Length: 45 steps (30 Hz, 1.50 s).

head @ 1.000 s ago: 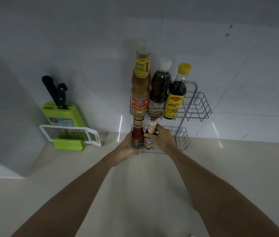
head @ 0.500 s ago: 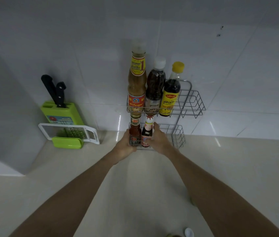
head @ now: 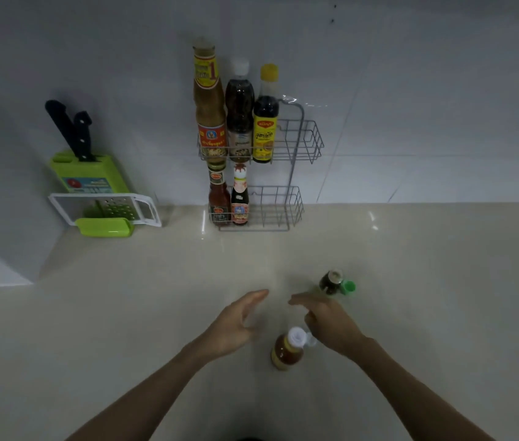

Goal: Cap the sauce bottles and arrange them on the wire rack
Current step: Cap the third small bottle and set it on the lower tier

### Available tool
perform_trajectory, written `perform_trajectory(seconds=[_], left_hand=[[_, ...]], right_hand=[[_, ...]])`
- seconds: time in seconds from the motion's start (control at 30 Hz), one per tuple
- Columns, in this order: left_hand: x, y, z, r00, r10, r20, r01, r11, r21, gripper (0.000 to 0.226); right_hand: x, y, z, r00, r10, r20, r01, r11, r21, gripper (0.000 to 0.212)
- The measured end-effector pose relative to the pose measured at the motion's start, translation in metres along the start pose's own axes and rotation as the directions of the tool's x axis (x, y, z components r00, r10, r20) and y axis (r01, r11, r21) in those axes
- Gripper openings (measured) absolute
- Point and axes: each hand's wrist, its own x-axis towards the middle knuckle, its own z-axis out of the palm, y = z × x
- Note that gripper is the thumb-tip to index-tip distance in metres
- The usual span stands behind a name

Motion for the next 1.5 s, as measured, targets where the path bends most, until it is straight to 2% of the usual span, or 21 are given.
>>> perform_trajectory(seconds=[0.1, 0.2, 0.37, 0.43, 0.5, 0.53, 0.6, 0.67, 0.7, 0.73, 0.83, 0.9, 1.07, 1.17, 1.23, 1.3, 1.33, 1.4, 1.43, 1.47, 1.5], left_hand=[[-0.017, 0.004, 0.031, 0.992, 0.068, 0.104, -0.079, 0.99, 0.114, 0.089], [-0.02, 0.006, 0.052, 0.981, 0.129, 0.142, -0.147, 0.981, 0.126, 0.081], [-0.016, 0.006, 0.072, 0.989, 0.143, -0.033, -0.136, 0.978, 0.158, 0.057], [-0.017, 0.008, 0.074, 0.988, 0.141, -0.067, -0.129, 0.98, 0.148, 0.054], [-0.017, 0.008, 0.072, 0.985, 0.128, -0.117, -0.113, 0.986, 0.123, 0.045], [-0.016, 0.009, 0.07, 0.979, 0.127, -0.161, -0.109, 0.988, 0.114, 0.04], [-0.014, 0.015, 0.063, 0.957, 0.103, -0.271, -0.086, 0.994, 0.073, 0.032], [-0.011, 0.027, 0.054, 0.941, 0.051, -0.336, -0.058, 0.998, -0.013, 0.029], [-0.01, 0.034, 0.049, 0.939, 0.032, -0.343, -0.053, 0.997, -0.052, 0.028], [-0.01, 0.041, 0.045, 0.941, 0.018, -0.338, -0.05, 0.995, -0.085, 0.026], [-0.012, 0.063, 0.032, 0.957, 0.008, -0.29, -0.056, 0.986, -0.159, 0.02], [-0.015, 0.075, 0.022, 0.976, 0.007, -0.216, -0.047, 0.983, -0.18, 0.019], [-0.023, 0.084, 0.005, 0.985, 0.024, 0.17, 0.059, 0.882, -0.468, 0.04], [-0.027, 0.088, 0.001, 0.87, 0.183, 0.458, 0.154, 0.781, -0.605, 0.049], [-0.027, 0.094, -0.002, 0.826, 0.223, 0.518, 0.174, 0.774, -0.609, 0.048], [-0.028, 0.101, -0.003, 0.858, 0.159, 0.488, 0.154, 0.826, -0.542, 0.043], [-0.028, 0.104, -0.001, 0.909, 0.101, 0.405, 0.119, 0.866, -0.485, 0.037], [-0.028, 0.109, 0.008, 0.996, -0.019, 0.089, 0.044, 0.956, -0.291, 0.021], [-0.026, 0.109, 0.014, 0.991, -0.05, -0.128, 0.035, 0.993, -0.111, 0.018], [-0.026, 0.107, 0.018, 0.962, -0.035, -0.272, 0.064, 0.993, 0.099, 0.022], [-0.023, 0.104, 0.022, 0.932, -0.013, -0.361, 0.099, 0.97, 0.221, 0.025]], right_hand=[[-0.03, 0.026, 0.029, 0.997, 0.009, 0.082, 0.0, 0.995, -0.104, 0.05], [-0.04, 0.041, 0.056, 0.989, -0.082, 0.123, 0.11, 0.962, -0.248, 0.037], [-0.044, 0.05, 0.072, 0.988, -0.095, 0.118, 0.126, 0.948, -0.292, 0.014], [-0.036, 0.046, 0.063, 0.995, -0.102, 0.005, 0.101, 0.977, -0.188, 0.012], [-0.025, 0.027, 0.041, 0.975, 0.056, -0.216, -0.03, 0.992, 0.121, 0.017], [-0.019, 0.013, 0.025, 0.943, 0.161, -0.292, -0.071, 0.952, 0.298, 0.017], [-0.007, -0.021, -0.009, 0.903, 0.308, -0.298, -0.034, 0.745, 0.666, 0.008], [0.002, -0.052, -0.04, 0.922, 0.298, -0.248, 0.074, 0.493, 0.867, 0.007], [0.004, -0.064, -0.051, 0.937, 0.256, -0.236, 0.105, 0.438, 0.893, 0.008], [0.006, -0.072, -0.057, 0.95, 0.208, -0.231, 0.121, 0.44, 0.89, 0.01], [0.012, -0.084, -0.069, 0.962, 0.088, -0.257, 0.167, 0.554, 0.816, 0.013], [0.015, -0.088, -0.079, 0.973, 0.055, -0.226, 0.156, 0.562, 0.812, 0.018], [0.022, -0.092, -0.117, 0.994, -0.109, 0.014, 0.048, 0.543, 0.838, 0.023], [0.025, -0.096, -0.141, 0.971, -0.206, 0.124, 0.034, 0.629, 0.777, 0.017], [0.026, -0.104, -0.145, 0.966, -0.245, 0.083, 0.132, 0.742, 0.657, 0.017], [0.027, -0.11, -0.142, 0.942, -0.331, -0.063, 0.333, 0.882, 0.333, 0.029], [0.028, -0.111, -0.139, 0.912, -0.39, -0.128, 0.404, 0.909, 0.105, 0.033], [0.029, -0.111, -0.135, 0.915, -0.378, -0.143, 0.334, 0.907, -0.256, 0.037], [0.029, -0.109, -0.133, 0.951, -0.289, -0.114, 0.227, 0.896, -0.38, 0.034], [0.029, -0.108, -0.127, 0.971, -0.202, -0.124, 0.127, 0.886, -0.446, 0.03], [0.029, -0.107, -0.121, 0.982, -0.146, -0.12, 0.068, 0.864, -0.499, 0.033]])
